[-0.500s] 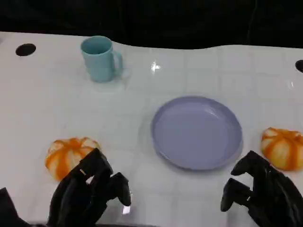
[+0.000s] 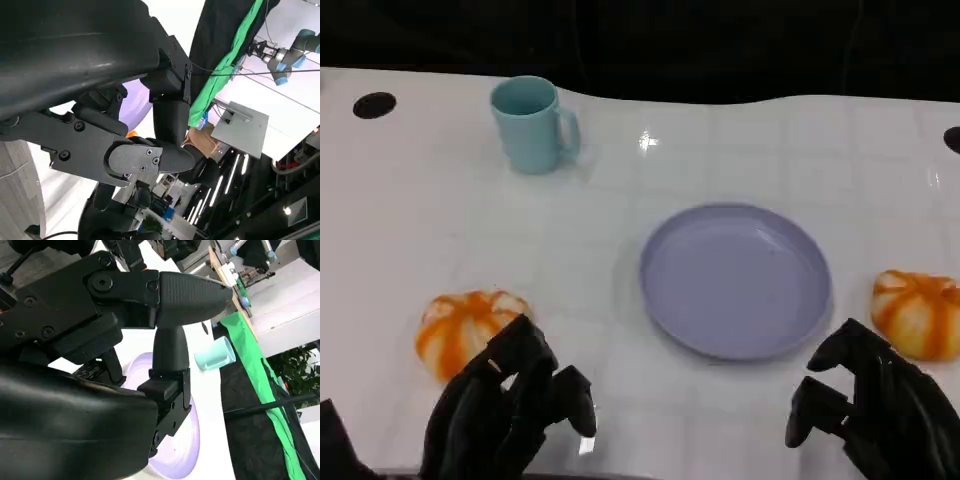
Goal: Grasp the bread from the table and place it into the plate.
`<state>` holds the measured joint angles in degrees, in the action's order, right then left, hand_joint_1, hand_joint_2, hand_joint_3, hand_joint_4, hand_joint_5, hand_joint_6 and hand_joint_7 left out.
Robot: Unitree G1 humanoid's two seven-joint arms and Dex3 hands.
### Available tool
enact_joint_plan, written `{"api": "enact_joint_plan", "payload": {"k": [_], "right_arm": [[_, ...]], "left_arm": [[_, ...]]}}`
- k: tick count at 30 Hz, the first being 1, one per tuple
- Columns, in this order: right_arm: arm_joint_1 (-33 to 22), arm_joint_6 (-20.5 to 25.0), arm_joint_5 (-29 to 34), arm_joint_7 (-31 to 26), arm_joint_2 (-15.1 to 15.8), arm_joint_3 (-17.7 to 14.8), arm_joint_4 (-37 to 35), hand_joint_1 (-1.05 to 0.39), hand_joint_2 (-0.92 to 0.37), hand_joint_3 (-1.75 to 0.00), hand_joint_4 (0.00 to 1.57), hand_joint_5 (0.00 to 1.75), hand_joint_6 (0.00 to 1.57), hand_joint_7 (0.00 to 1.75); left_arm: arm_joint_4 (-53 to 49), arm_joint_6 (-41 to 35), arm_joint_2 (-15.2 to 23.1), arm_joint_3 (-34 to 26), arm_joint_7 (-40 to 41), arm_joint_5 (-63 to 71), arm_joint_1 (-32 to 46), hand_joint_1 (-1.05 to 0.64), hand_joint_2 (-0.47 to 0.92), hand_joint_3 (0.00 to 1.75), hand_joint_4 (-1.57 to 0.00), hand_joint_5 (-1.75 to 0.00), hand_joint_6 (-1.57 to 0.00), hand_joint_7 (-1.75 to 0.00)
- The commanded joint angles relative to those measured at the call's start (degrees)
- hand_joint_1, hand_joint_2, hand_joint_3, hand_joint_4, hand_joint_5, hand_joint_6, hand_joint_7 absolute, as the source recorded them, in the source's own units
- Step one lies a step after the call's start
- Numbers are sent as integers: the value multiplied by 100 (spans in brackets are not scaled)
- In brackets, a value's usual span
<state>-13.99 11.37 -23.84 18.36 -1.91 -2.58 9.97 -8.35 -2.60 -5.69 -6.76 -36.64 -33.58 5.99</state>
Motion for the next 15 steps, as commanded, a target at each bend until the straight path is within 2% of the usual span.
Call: {"api": "enact_joint_plan", "payload": {"k": [1, 13, 15], "right_arm": [[-44, 4, -21, -28, 49, -15, 74, -57, -84, -62, 75, 175, 45, 175], [-31, 3, -19, -13, 59, -9, 73, -57, -85, -61, 76, 175, 46, 175], [-38, 13, -16, -20, 61, -7, 87, -57, -85, -61, 75, 175, 46, 175]], "left_arm": [[37, -20, 81, -52, -9, -30, 51, -51, 92, 35, -81, -175, -57, -175], [102, -15, 140, -81, -89, -69, 17, -52, 92, 35, -76, -175, -53, -172], [170, -52, 203, -101, -128, -104, -8, -53, 92, 31, -71, -173, -57, -144]]}}
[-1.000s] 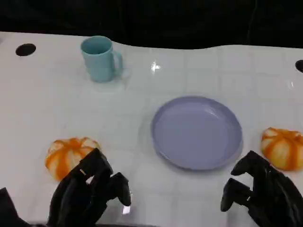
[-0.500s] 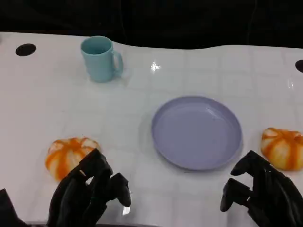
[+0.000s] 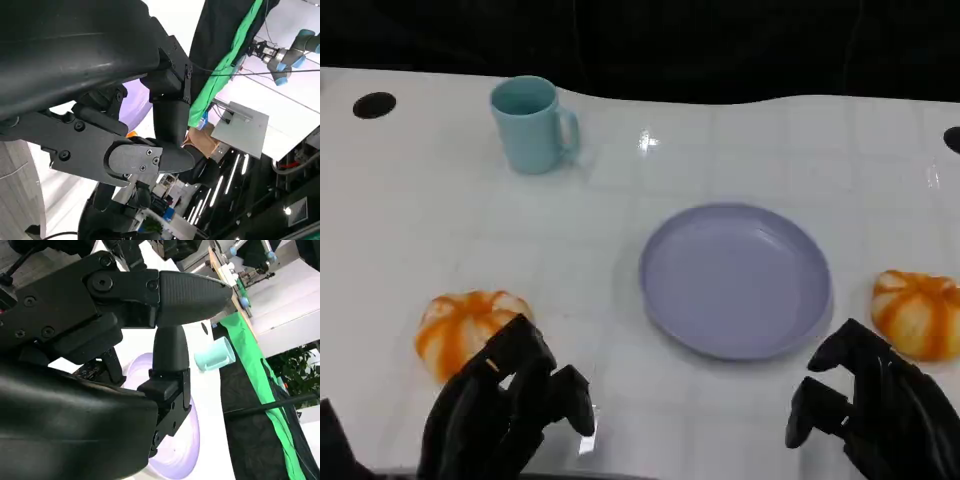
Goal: Grasp the bread from the table and place it into the plate.
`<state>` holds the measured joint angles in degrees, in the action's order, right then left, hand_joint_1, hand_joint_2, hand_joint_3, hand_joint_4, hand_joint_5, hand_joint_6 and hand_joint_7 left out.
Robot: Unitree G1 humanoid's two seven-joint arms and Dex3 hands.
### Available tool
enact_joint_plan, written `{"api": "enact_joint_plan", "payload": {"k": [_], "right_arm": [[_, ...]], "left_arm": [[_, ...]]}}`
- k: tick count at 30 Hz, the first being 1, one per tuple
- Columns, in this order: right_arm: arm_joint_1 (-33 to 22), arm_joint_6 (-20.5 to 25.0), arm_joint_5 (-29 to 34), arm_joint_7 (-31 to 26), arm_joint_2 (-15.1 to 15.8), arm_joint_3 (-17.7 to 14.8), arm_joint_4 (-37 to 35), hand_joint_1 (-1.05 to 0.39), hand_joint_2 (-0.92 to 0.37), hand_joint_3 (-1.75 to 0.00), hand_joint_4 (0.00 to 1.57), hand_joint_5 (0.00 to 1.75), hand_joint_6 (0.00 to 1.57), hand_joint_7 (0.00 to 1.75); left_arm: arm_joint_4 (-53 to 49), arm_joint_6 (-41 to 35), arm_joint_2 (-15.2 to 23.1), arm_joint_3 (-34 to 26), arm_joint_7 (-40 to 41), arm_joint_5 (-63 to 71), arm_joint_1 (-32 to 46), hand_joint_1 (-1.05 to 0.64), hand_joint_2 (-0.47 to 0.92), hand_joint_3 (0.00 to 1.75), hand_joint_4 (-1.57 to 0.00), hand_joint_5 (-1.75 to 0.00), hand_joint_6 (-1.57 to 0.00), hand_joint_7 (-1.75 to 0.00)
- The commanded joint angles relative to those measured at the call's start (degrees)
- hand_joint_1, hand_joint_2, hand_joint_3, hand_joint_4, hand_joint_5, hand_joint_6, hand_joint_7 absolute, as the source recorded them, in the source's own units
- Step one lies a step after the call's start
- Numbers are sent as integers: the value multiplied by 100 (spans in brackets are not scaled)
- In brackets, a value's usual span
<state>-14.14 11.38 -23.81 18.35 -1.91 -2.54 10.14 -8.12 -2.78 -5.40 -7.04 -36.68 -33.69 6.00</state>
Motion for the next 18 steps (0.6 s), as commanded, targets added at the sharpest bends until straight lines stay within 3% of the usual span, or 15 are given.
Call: {"api": "enact_joint_plan", "payload": {"k": [1, 10, 18], "right_arm": [[-26, 27, -21, -21, 67, -11, 77, -57, -85, -61, 74, 175, 45, 175], [-5, 14, -34, 20, 50, -6, 46, -58, -86, -60, 75, 175, 45, 175], [-2, 43, -21, -5, 45, -8, 64, -57, -85, -60, 76, 175, 46, 175]], "left_arm": [[169, 27, 208, -76, -160, -67, -23, -53, 92, 28, -66, -166, -60, -126], [558, 717, 499, -7, 169, 765, 21, -53, 92, 17, -53, -118, -79, -26], [956, 1622, 1014, 120, 539, 2007, 111, -51, 92, 12, -43, -91, -68, -4]]}}
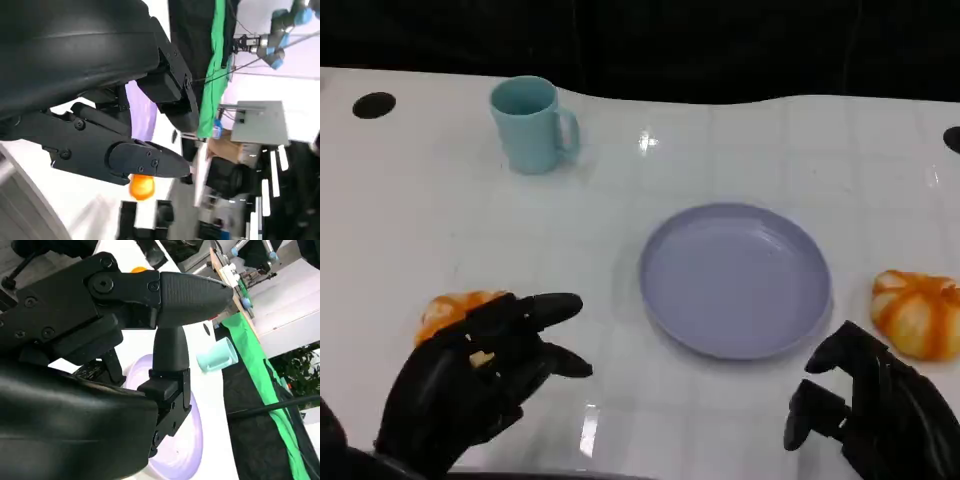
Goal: Grasp the bread from the table and place it into the plate.
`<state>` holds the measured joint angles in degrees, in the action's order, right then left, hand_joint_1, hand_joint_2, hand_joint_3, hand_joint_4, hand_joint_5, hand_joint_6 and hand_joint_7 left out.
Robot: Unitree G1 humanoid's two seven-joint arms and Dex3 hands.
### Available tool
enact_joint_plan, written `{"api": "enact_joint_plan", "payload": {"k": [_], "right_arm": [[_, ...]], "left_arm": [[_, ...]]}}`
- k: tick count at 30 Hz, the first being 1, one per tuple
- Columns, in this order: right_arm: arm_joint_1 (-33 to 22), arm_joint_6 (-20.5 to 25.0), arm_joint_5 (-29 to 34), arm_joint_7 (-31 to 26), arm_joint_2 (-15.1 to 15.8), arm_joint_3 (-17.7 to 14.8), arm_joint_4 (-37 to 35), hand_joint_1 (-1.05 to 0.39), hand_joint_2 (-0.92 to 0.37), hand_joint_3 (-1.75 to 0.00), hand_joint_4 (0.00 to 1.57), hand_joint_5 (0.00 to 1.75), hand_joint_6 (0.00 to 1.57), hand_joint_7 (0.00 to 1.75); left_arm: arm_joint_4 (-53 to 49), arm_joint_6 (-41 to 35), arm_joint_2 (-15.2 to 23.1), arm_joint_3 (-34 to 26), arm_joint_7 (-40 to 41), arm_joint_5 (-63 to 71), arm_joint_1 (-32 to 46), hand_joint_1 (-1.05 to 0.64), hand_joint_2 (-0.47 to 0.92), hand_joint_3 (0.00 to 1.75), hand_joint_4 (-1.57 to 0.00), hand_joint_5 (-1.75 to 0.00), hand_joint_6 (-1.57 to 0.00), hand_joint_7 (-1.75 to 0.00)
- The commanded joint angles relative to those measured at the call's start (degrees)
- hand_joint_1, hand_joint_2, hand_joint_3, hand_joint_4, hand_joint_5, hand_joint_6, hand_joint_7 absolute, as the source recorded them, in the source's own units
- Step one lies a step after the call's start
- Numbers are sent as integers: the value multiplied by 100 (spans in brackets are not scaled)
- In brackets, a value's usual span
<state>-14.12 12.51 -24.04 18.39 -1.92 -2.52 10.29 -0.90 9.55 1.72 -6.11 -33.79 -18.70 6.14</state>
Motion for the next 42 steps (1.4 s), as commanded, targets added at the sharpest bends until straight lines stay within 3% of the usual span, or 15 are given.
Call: {"api": "enact_joint_plan", "payload": {"k": [1, 6, 10, 23, 33, 42], "right_arm": [[-1, -78, 7, 11, 57, -6, 43, -58, -85, -61, 76, 175, 46, 175], [2, -71, 10, -8, 38, -4, 36, -59, -84, -61, 79, 175, 48, 175], [-26, -84, 52, -31, 42, 16, 71, -59, -85, -62, 79, 175, 48, 175], [111, -38, -11, -11, 61, -35, -54, -58, -85, -63, 77, 175, 48, 175], [59, -144, 27, 31, 48, -19, -80, -59, -84, -64, 80, 175, 49, 175], [14, -85, 16, -20, 37, -6, -1, -59, -84, -64, 79, 175, 48, 175]], "left_arm": [[344, 491, 399, 31, 366, 753, 120, -50, 92, 9, -44, -74, -63, -2], [901, 703, 818, 76, 929, 1904, 262, -51, 92, 3, -43, -35, -51, 0], [1292, 773, 1122, 97, 1311, 2703, 347, -49, 90, 0, -36, -22, -42, 0], [2019, 502, 1890, 56, 2170, 4950, 441, -55, 90, 0, -15, -6, -28, 0], [2548, -632, 2262, 366, 1655, 6278, 345, -56, 89, 0, -7, -1, -19, 0], [2319, -1123, 2573, 794, 1204, 6755, -87, -54, 86, 0, -11, -2, -20, 0]]}}
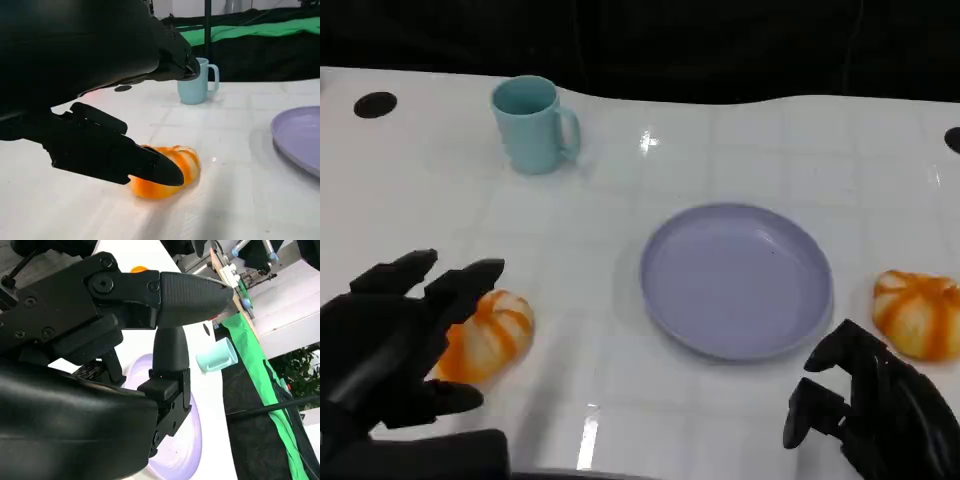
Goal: Grasp the bread from the table and place it into the plate.
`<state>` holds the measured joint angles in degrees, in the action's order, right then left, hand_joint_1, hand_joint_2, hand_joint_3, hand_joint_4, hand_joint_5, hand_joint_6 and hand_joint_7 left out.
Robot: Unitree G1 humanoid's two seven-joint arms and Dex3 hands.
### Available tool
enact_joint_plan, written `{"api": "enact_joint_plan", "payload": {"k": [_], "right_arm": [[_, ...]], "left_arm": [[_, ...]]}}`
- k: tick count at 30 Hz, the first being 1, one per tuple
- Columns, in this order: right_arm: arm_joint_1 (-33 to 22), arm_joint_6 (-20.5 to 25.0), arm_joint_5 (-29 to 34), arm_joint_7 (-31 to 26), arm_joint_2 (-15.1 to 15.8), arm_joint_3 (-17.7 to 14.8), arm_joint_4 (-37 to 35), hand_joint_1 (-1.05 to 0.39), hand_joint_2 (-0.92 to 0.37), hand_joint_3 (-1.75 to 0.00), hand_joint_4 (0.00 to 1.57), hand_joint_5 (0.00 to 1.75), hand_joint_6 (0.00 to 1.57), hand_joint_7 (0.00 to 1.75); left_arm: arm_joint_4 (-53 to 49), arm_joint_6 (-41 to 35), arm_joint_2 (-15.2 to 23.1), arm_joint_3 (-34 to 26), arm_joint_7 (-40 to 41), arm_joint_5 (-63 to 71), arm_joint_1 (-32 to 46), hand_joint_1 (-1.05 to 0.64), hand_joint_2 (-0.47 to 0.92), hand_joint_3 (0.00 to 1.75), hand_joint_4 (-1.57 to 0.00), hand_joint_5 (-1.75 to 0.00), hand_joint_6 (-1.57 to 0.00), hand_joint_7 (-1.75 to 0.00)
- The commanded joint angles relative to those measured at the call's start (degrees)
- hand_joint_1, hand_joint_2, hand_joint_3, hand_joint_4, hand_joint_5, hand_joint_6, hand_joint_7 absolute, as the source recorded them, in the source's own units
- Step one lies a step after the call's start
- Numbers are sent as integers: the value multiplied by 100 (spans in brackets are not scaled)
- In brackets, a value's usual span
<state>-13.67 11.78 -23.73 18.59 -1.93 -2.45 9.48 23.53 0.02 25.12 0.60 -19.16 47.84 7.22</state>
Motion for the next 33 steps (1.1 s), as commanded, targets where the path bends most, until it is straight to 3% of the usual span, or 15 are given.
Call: {"api": "enact_joint_plan", "payload": {"k": [1, 10, 33], "right_arm": [[-32, -19, -11, -39, 39, -11, 80, -59, -84, -64, 79, 175, 48, 175], [-42, -50, -17, -7, 49, -14, 72, -58, -85, -63, 78, 175, 48, 175], [42, -74, 1, 34, 108, -80, -39, -59, -84, -65, 81, 175, 51, 175]], "left_arm": [[-200, -217, 252, 182, -302, 131, -263, -54, 86, 0, -11, -2, -20, 0], [-940, -545, 302, 706, -386, 296, -836, -53, 83, 0, -10, -1, -18, 0], [-3340, -428, 249, 1521, 210, 52, -2188, -53, 83, 0, -5, 0, -11, 0]]}}
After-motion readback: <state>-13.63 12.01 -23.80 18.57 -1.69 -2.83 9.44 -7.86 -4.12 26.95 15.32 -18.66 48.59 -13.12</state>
